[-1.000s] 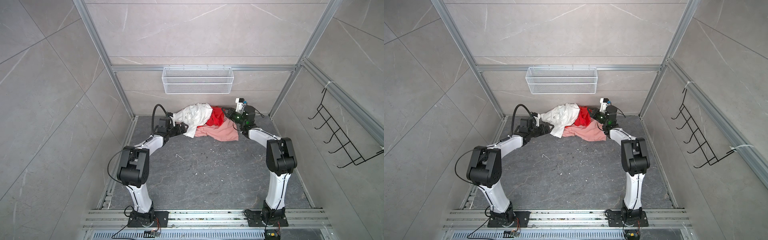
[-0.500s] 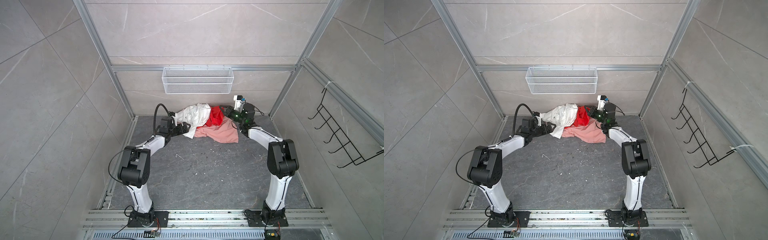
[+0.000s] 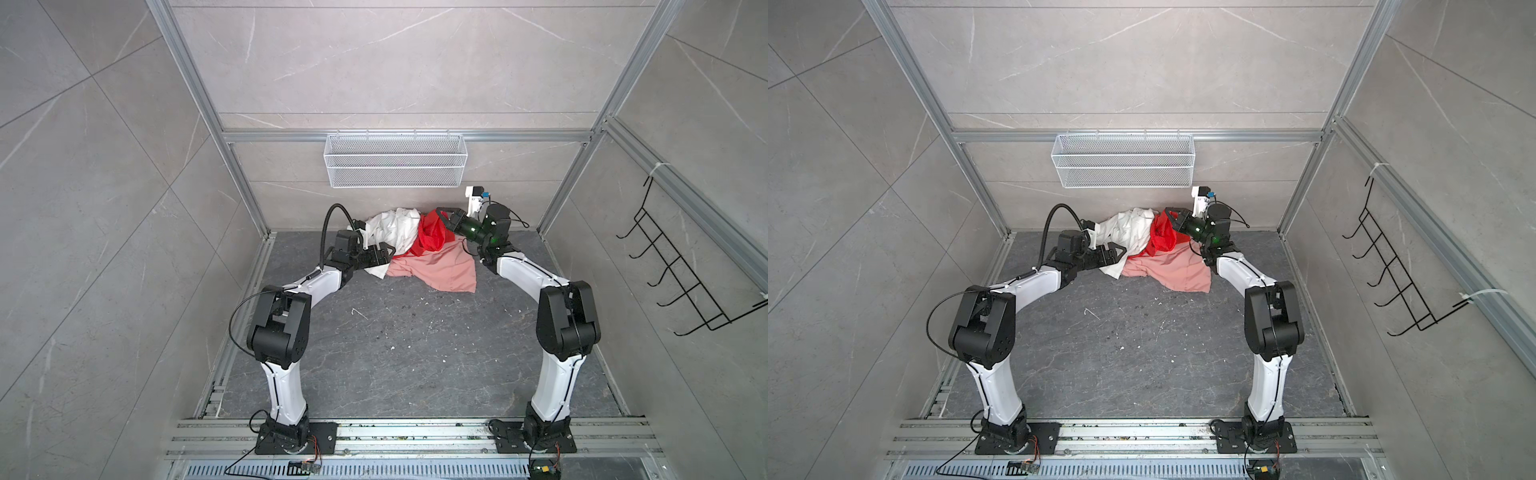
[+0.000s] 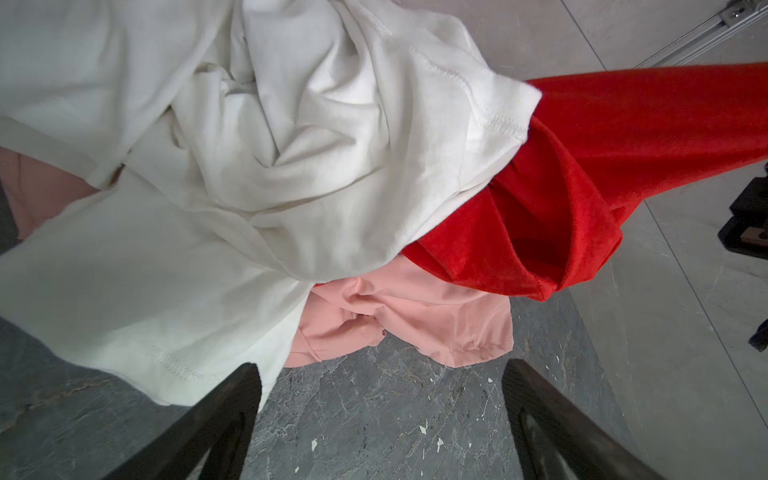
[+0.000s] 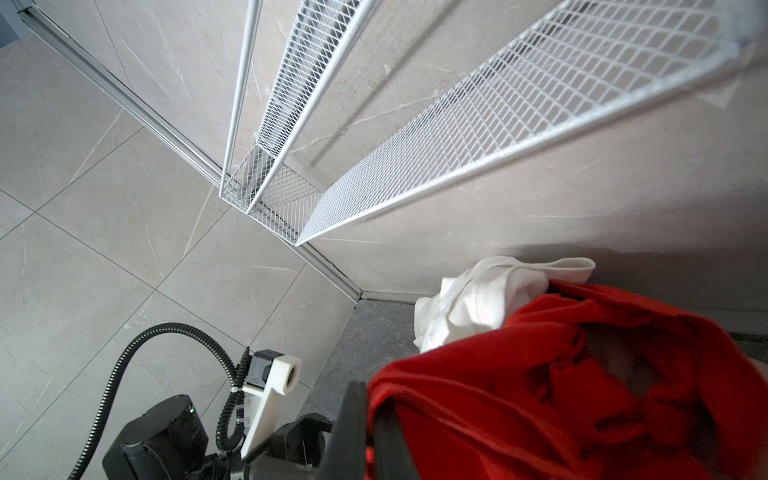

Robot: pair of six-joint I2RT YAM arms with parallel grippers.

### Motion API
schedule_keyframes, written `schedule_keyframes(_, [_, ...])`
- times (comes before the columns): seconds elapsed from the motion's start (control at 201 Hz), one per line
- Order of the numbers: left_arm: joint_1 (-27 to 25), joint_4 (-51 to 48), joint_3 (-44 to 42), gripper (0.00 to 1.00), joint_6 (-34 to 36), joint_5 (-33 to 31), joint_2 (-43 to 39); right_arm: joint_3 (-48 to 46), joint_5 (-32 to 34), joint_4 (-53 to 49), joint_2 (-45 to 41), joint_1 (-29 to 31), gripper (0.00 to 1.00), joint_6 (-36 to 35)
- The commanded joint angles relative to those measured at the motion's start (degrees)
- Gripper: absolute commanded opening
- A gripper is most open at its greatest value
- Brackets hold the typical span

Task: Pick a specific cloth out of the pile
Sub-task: 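Lift the red cloth upward with the right gripper, then raise the red cloth higher while the left gripper presses the white shirt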

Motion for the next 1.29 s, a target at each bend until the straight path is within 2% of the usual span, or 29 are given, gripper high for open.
schedule_keyframes(0.0, [-0.09,2.35,1.80,0.94,0.48,1.89,0.29,2.98,-0.86,1.84,-4.24,0.54,0.00,-1.82])
schedule_keyframes(0.413, [-0.92,3.06,1.84,0.94,0.02,1.60,1.97,6.41,-1.18,0.41,-4.50,0.54,0.00,-2.59])
schedule_keyframes(0.682, [-0.88,4.39,2.06,0.93,-1.60,1.98,3.62,8.48,-1.17,-4.21,-6.42,0.39,0.00,-6.02])
schedule_keyframes(1.285, [-1.75,3.61,7.04,0.94,-2.69,1.90,7.85,13.93,-0.28,-8.41,-7.59,-0.76,0.00,-8.58])
